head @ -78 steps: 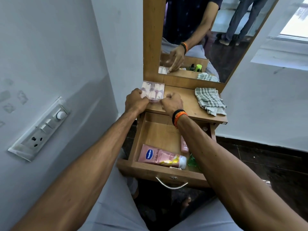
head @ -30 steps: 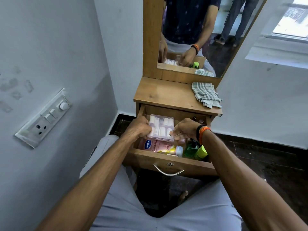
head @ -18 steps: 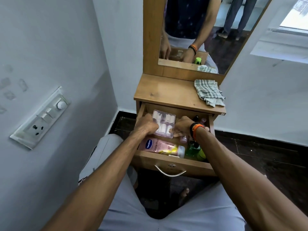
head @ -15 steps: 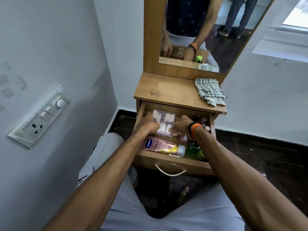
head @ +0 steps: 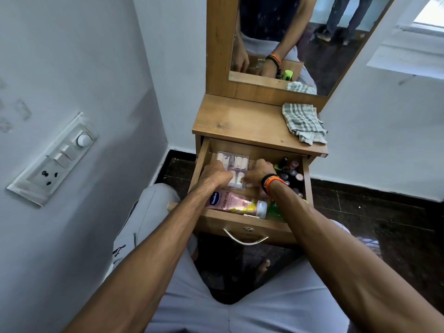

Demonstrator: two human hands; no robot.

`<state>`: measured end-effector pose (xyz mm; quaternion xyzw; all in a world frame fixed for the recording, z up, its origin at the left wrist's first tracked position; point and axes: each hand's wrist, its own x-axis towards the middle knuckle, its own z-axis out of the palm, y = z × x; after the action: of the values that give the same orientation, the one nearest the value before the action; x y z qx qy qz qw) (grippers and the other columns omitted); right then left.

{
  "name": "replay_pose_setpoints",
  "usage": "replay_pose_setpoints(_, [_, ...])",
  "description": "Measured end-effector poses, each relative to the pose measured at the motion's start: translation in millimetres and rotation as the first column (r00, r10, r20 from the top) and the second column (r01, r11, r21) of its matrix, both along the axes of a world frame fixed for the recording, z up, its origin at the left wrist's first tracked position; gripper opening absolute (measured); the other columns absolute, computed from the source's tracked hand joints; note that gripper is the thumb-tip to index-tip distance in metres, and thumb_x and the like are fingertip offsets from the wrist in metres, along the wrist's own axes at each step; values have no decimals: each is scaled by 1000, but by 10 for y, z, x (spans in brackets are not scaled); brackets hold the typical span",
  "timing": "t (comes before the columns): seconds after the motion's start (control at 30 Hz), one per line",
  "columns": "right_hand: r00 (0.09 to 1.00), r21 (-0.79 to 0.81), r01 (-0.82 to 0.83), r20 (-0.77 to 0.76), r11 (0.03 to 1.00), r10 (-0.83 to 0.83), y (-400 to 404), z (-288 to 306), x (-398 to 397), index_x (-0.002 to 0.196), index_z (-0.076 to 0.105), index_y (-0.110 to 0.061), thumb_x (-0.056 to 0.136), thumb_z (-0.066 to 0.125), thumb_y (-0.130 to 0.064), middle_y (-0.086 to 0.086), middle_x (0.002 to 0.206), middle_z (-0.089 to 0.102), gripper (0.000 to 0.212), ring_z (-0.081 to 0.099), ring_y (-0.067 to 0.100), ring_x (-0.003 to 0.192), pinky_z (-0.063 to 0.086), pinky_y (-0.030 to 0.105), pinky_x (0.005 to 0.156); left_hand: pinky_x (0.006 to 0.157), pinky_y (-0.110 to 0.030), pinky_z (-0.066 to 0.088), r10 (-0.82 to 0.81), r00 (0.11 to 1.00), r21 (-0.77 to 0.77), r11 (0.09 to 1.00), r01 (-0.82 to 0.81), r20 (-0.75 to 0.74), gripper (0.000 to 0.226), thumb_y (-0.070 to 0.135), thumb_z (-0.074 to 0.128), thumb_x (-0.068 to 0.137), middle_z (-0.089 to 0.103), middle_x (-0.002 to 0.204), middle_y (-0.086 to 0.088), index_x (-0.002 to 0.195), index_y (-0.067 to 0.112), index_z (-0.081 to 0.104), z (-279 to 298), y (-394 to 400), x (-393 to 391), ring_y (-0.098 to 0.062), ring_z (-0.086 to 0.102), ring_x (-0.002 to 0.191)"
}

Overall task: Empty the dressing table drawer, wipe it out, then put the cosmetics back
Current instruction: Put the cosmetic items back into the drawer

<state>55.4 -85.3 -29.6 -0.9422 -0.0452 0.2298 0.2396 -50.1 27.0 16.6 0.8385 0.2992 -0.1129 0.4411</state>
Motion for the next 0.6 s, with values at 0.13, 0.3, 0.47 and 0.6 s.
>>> replay_pose_setpoints(0.13, [998, -10, -21, 54, 1000, 21, 8, 15, -61, 93, 69, -13, 75, 76, -38, 19, 116, 63, 31, 64, 32, 91, 59, 39, 81, 67, -29, 50, 3, 1000, 1, 1000, -3, 20, 24, 14, 56, 96, 69, 110, -11, 118, 7, 62, 33, -19, -41, -25, 67, 96])
replay_pose_setpoints(0.3, [989, -23, -41, 144, 999, 44, -27, 188, -191, 72, 63, -13, 78, 74, -26, 19, 101, 68, 19, 66, 33, 85, 58, 36, 74, 56, -22, 43, -24, 998, 42, 999, 21, 65, 26, 7, 61, 92, 67, 111, -8, 118, 7, 63, 60, -41, -90, -19, 62, 89])
replay_pose_setpoints(0.47, [952, 66, -6, 305, 998, -15, -191, 447, -440, 83, 70, -7, 81, 67, -20, 11, 83, 71, 14, 66, 30, 77, 60, 40, 73, 77, -24, 45, -97, 978, 156, 985, 69, 184, 41, 11, 66, 92, 61, 131, -8, 131, 6, 57, 68, -74, -226, -16, 57, 101])
replay_pose_setpoints(0.6, [884, 170, -13, 463, 985, -68, -379, 481, -783, 100, 70, -14, 85, 63, -19, 1, 90, 72, 17, 67, 20, 83, 58, 36, 78, 95, -25, 44, -187, 946, 280, 954, 110, 266, 40, 17, 69, 91, 56, 138, -9, 130, 11, 62, 47, -147, -383, -24, 56, 123])
